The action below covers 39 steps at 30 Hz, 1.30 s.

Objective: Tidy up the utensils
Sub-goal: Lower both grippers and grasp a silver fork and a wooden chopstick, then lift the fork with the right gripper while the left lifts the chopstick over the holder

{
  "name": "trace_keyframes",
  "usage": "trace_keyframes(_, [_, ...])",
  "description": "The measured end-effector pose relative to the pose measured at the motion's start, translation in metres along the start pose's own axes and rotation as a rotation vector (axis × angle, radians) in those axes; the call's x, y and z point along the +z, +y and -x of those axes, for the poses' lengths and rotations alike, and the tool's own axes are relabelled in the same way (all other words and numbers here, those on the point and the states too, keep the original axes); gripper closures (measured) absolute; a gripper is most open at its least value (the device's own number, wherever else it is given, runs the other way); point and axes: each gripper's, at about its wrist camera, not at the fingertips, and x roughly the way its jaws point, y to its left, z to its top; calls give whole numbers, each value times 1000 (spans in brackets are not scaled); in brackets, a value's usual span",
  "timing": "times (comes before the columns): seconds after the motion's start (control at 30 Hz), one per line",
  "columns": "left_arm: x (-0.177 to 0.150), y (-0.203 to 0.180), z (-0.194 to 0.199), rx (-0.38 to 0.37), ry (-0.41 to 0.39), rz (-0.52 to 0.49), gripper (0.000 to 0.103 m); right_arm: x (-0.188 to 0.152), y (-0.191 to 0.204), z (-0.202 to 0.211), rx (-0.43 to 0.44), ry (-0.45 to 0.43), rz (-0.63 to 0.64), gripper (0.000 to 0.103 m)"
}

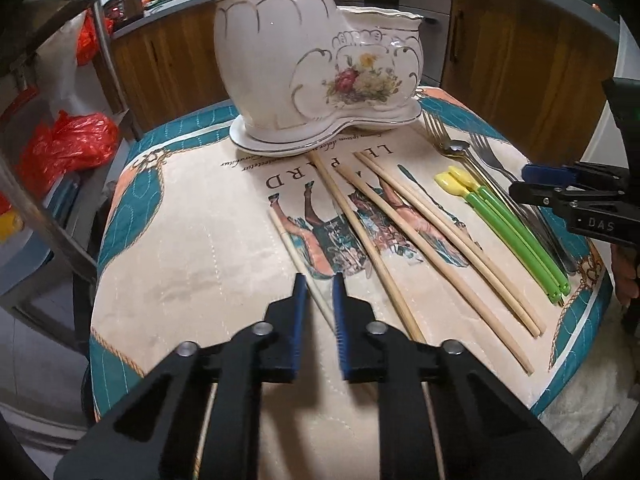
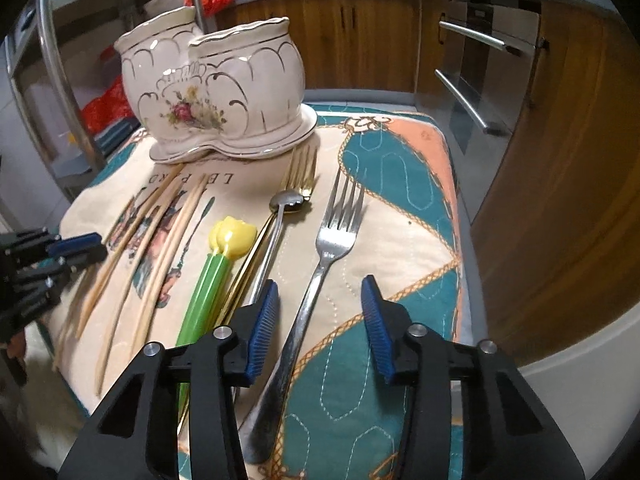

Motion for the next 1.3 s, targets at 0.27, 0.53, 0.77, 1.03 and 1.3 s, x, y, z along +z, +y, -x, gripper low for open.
trace_keyframes(0.27, [12, 13, -7, 21, 41, -63, 99, 12, -8, -1, 14, 32, 29, 94])
trace_keyframes(0.53, [8, 16, -6, 11, 44, -54, 97, 15, -8, -5, -1, 82, 41, 90])
trace_keyframes(0.77, [5, 19, -7, -11, 7, -17, 98, 13, -10, -5, 20, 46, 32, 97])
trace_keyframes(1.03, [1, 20, 4, -42, -53, -13, 99, 8, -10, 19, 23, -77, 13, 97])
trace_keyframes(1.3, [-3, 25, 36, -67, -249, -8, 99, 2, 1, 60, 42, -308, 67, 97])
